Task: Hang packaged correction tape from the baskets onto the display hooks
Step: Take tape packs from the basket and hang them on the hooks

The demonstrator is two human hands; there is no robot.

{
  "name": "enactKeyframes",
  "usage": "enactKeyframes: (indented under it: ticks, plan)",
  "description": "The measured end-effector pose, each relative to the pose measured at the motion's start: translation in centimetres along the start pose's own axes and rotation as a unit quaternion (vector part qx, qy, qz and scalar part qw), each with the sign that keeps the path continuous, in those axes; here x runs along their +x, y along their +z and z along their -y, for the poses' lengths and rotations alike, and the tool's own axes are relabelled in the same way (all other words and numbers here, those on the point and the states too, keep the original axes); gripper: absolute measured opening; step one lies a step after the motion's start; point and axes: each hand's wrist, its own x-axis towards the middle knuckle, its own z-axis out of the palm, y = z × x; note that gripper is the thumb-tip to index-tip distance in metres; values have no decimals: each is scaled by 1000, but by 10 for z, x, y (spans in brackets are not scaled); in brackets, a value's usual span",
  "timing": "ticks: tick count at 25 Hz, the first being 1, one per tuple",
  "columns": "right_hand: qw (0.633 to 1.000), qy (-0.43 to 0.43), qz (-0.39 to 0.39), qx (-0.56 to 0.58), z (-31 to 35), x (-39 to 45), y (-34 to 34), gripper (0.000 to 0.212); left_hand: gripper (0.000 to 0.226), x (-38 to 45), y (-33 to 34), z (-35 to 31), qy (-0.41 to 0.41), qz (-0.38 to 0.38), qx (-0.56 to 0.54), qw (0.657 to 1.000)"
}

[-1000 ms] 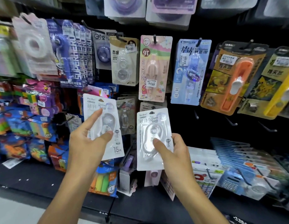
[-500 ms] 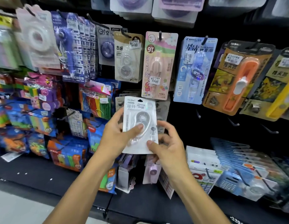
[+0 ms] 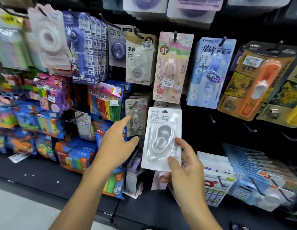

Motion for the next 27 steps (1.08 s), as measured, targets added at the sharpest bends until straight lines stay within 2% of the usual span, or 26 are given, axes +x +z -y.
enactKeyframes:
  ticks: [3, 7, 14, 16, 19, 22, 24, 25, 27]
  plan:
    - [999, -19, -3, -39, 14, -1, 3, 51, 74, -1, 2, 0, 27, -4, 25, 999]
    - [980, -53, -38, -188, 18, -12, 14, 52, 83, -6, 5, 2, 16, 31, 60, 998]
    - [990, -51, -62, -117, 10, -8, 12, 42, 78, -12, 3, 6, 22, 27, 37, 999]
    - [992, -48, -43, -105, 6, 2, 12, 37, 77, -13, 3, 7, 26, 24, 39, 999]
    - [976, -53, -32, -210, 0, 42, 11, 38, 77, -12, 2, 5, 16, 32, 50, 998]
    - [909, -20, 83, -408, -8, 83, 0, 65, 75, -18, 10, 3, -4, 34, 73, 997]
    - [889, 20, 182, -420, -28, 83, -20, 78, 71, -30, 23, 0, -10, 47, 94, 994]
    - [889, 37, 210, -406, -42, 72, -36, 76, 69, -37, 34, -1, -9, 80, 122, 989]
    - [886, 60, 244, -390, -81, 30, -77, 58, 67, -53, 60, 0, -3, 200, 195, 960]
